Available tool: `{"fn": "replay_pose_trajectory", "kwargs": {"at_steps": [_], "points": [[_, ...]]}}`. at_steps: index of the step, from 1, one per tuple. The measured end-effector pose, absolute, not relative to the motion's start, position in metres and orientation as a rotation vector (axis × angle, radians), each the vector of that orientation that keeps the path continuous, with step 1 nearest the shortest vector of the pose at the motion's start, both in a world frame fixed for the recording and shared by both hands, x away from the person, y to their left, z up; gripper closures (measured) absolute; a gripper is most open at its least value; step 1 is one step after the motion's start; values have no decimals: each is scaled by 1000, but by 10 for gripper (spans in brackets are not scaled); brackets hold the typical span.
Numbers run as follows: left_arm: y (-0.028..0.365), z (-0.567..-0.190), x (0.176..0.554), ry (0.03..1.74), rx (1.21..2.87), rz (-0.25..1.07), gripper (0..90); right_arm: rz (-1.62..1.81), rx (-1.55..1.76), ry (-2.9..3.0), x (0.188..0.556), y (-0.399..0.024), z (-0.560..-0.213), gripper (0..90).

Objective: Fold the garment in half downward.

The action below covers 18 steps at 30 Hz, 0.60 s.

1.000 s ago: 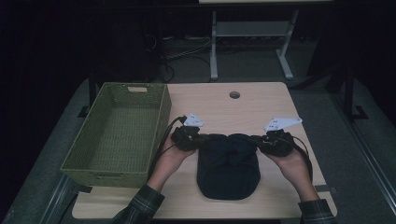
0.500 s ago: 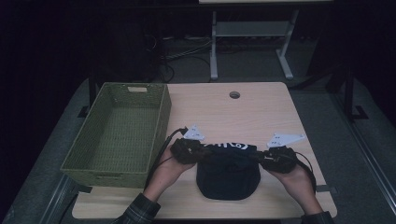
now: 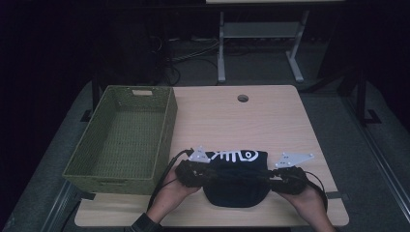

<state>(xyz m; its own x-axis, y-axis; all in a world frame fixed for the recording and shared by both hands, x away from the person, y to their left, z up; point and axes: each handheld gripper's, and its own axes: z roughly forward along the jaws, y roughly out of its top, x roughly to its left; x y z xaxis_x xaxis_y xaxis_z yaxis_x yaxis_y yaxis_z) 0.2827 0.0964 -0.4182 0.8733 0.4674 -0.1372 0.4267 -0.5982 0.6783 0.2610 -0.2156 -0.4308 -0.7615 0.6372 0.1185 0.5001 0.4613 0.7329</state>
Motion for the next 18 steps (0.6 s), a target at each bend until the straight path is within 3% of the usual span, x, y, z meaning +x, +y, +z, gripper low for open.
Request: {"fn": "replay_pose_trajectory", "kwargs": {"at_steps": [14, 18], "points": [[102, -424, 262, 627, 2309, 9, 593, 1186, 990, 2591, 230, -217, -439, 560], [109, -410, 263, 626, 2258, -2, 564, 1256, 983, 2556, 226, -224, -432, 551]]}}
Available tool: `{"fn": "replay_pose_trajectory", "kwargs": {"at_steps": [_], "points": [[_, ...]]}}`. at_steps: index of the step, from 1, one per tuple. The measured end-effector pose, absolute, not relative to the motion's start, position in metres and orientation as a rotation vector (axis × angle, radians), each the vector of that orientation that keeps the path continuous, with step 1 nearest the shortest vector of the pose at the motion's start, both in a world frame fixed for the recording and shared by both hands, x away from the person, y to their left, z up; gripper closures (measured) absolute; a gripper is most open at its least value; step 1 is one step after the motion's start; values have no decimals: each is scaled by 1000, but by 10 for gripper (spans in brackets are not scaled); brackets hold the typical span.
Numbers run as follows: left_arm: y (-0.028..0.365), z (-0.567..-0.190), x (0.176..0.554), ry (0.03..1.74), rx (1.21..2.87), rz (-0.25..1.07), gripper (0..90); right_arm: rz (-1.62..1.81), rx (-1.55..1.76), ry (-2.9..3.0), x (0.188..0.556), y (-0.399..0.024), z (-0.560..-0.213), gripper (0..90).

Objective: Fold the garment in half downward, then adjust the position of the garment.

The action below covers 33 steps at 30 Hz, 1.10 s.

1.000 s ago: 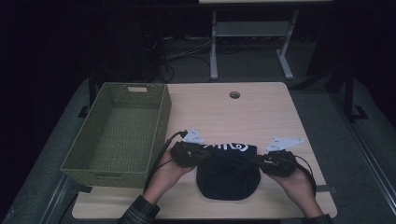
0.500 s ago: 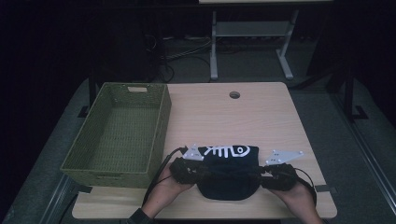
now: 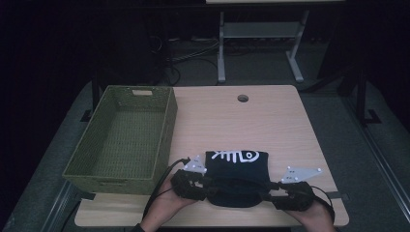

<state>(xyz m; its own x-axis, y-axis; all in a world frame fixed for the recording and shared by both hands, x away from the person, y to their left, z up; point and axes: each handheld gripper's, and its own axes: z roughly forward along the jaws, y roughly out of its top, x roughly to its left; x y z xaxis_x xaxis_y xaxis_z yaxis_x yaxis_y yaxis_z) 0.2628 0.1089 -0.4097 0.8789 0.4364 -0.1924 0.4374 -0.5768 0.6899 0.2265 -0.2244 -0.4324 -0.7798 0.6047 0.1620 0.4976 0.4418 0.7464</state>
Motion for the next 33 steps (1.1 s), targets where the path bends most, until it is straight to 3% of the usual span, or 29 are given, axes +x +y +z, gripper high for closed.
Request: {"fn": "replay_pose_trajectory", "kwargs": {"at_steps": [5, 7, 12, 14, 15, 19, 33], "points": [[113, -388, 268, 613, 2218, 49, 632, 1344, 970, 2515, 230, -229, -416, 571], [111, -381, 274, 619, 2209, 68, 706, 1355, 960, 2507, 234, -228, -411, 608], [101, -376, 296, 654, 2202, 117, 806, 1338, 945, 2498, 250, -223, -409, 794], [99, -377, 301, 675, 2194, 125, 834, 1330, 945, 2502, 253, -221, -410, 818], [95, -381, 314, 705, 2193, 136, 856, 1300, 938, 2508, 258, -217, -414, 896], [90, -391, 332, 758, 2196, 140, 898, 1270, 938, 2525, 261, -215, -420, 900], [71, -438, 358, 818, 2327, 106, 900, 1190, 951, 2634, 255, -205, -452, 900]]}}
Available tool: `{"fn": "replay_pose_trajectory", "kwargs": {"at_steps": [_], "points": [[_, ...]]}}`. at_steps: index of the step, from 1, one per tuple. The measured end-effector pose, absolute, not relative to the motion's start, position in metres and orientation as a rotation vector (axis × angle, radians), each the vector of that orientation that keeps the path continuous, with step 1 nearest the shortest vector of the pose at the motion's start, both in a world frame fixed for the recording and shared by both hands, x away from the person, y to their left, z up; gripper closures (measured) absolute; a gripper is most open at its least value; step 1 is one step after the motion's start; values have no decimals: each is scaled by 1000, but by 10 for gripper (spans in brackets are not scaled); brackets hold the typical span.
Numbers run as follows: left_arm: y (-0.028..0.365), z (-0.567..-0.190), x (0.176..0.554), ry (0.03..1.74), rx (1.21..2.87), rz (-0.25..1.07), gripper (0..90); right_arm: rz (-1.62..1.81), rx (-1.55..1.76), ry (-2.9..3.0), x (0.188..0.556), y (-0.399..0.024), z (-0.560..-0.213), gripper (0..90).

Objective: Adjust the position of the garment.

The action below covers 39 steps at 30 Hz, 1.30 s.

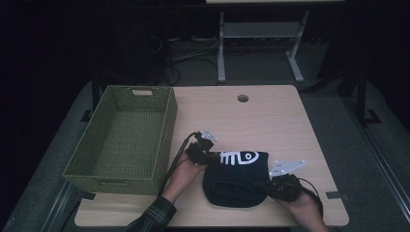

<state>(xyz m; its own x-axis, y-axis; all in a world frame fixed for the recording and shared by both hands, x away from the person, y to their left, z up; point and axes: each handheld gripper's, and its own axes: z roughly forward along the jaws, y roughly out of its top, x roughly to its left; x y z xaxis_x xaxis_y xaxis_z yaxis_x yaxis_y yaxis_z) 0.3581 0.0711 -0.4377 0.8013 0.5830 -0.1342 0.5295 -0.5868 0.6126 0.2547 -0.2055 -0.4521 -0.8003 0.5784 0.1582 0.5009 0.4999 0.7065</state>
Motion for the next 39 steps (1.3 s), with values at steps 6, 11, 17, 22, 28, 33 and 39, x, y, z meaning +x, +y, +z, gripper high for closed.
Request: {"fn": "replay_pose_trajectory", "kwargs": {"at_steps": [6, 11, 17, 22, 28, 33, 39], "points": [[64, -447, 363, 793, 2371, 122, 900, 1175, 952, 2654, 250, -200, -461, 900], [62, -451, 364, 783, 2381, 131, 900, 1153, 943, 2639, 245, -195, -464, 900], [66, -442, 360, 785, 2336, 129, 900, 1167, 933, 2614, 245, -195, -457, 900], [71, -420, 344, 741, 2281, 110, 887, 1251, 916, 2531, 253, -203, -439, 899], [76, -402, 308, 680, 2256, 111, 891, 1275, 979, 2414, 277, -216, -427, 899], [81, -408, 280, 648, 2279, 76, 891, 1234, 1048, 2372, 299, -221, -432, 900], [80, -433, 272, 662, 2338, 41, 899, 1153, 1116, 2371, 319, -221, -448, 900]]}}
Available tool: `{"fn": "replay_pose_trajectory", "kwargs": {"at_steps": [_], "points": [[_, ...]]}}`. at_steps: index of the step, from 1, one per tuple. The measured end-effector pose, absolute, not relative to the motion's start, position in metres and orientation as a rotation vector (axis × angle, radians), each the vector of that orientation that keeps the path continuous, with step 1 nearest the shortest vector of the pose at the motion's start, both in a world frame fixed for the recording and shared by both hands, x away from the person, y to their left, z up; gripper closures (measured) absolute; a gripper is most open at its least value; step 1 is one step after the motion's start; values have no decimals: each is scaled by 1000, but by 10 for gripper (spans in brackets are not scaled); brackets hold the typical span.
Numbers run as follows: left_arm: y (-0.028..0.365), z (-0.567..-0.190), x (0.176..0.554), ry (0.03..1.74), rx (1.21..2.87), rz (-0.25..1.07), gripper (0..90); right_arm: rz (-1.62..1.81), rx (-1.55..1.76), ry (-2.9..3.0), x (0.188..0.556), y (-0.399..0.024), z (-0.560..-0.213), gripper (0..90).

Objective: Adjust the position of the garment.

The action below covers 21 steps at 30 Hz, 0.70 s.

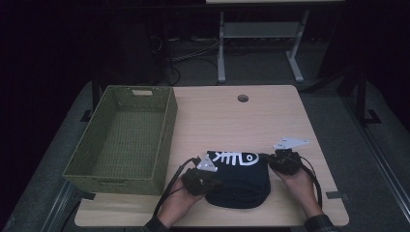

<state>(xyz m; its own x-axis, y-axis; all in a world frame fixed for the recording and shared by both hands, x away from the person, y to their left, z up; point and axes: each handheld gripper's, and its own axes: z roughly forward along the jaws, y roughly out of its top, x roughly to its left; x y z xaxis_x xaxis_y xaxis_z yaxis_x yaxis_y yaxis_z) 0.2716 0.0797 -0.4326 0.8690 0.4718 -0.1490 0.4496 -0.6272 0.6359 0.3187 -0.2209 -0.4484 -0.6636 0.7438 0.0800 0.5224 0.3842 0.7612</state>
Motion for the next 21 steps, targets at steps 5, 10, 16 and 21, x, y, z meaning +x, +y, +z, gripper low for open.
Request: {"fn": "replay_pose_trajectory", "kwargs": {"at_steps": [5, 10, 16, 21], "points": [[76, -442, 275, 658, 2424, 69, 900, 1052, 1140, 2424, 325, -216, -463, 900], [80, -442, 282, 667, 2454, 157, 900, 1061, 1139, 2429, 323, -216, -467, 900], [85, -440, 286, 696, 2415, 114, 890, 1073, 1139, 2428, 320, -216, -465, 868], [94, -427, 289, 736, 2328, 87, 712, 1132, 1150, 2377, 315, -223, -457, 689]]}}
